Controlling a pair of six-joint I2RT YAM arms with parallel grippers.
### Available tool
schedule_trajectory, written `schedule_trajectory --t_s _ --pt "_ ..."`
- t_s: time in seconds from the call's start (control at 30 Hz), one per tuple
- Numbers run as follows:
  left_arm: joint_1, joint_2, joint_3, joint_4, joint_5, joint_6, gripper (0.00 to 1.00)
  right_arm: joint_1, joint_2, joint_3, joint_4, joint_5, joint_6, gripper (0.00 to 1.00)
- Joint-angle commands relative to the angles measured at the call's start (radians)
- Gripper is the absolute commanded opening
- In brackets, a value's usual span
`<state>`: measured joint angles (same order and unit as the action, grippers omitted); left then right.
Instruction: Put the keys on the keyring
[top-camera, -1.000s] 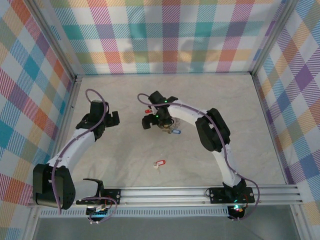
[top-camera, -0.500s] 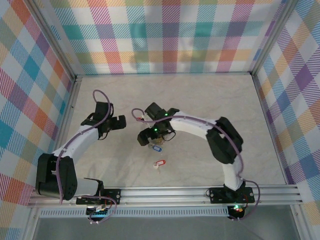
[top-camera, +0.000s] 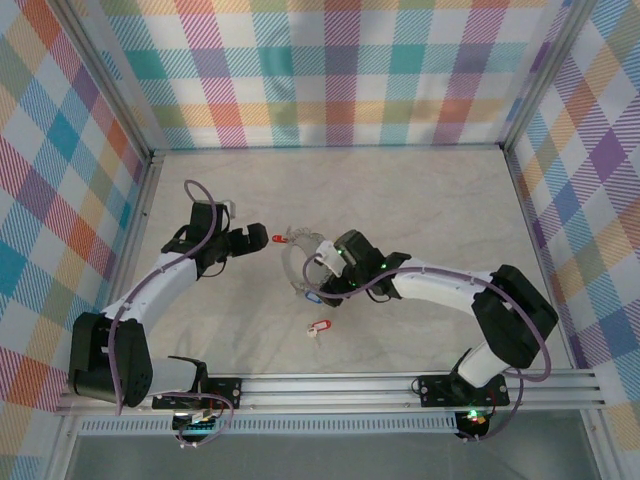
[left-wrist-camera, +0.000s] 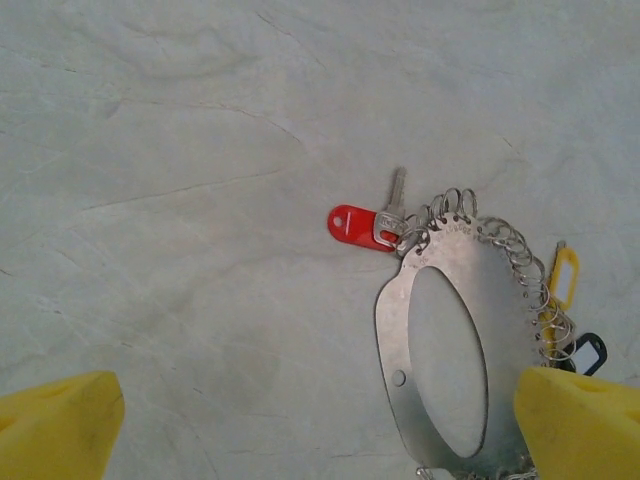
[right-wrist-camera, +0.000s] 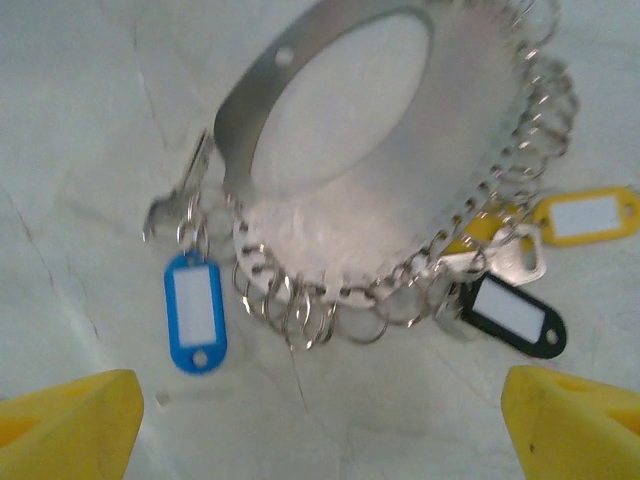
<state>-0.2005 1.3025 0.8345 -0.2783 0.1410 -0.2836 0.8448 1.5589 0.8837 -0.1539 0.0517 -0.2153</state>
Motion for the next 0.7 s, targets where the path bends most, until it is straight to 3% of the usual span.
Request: schedule_trajectory --t_s 0.0,0.07,0.2,0.33,0.4,0.53,0.67 --pt "-0.007 0.017 -0.012 0.009 0.045 0.014 1.0 -0.004 -0.009 -0.002 0.066 -0.035 -0.129 0.9" --pt "-0.007 0.033 -0.017 0.028 0.069 -0.008 1.0 -0.025 -0.011 -0.008 0.067 -0.083 -0.114 0.82" --pt "-0.011 0.056 0.0 0.024 0.096 -0.012 1.0 -0.102 -0.001 -0.021 0.066 -0.296 -0.051 0.5" --pt "-0.021 0.042 0.014 -0.028 0.089 0.023 1.0 -0.158 0.032 -0.01 0.047 -0.434 -0.005 0.3" --pt "-0.026 0.034 0.007 -0.034 0.072 0.035 1.0 -0.183 0.061 -0.002 0.045 -0.487 0.021 0.29" --pt "-0.04 0.03 -0.003 -0.037 0.037 0.051 1.0 -0.184 0.116 0.016 0.062 -0.557 -0.004 0.36" --pt "-0.054 0.036 0.004 -0.041 0.004 0.069 1.0 -0.184 0.185 0.076 0.043 -0.535 0.012 0.42"
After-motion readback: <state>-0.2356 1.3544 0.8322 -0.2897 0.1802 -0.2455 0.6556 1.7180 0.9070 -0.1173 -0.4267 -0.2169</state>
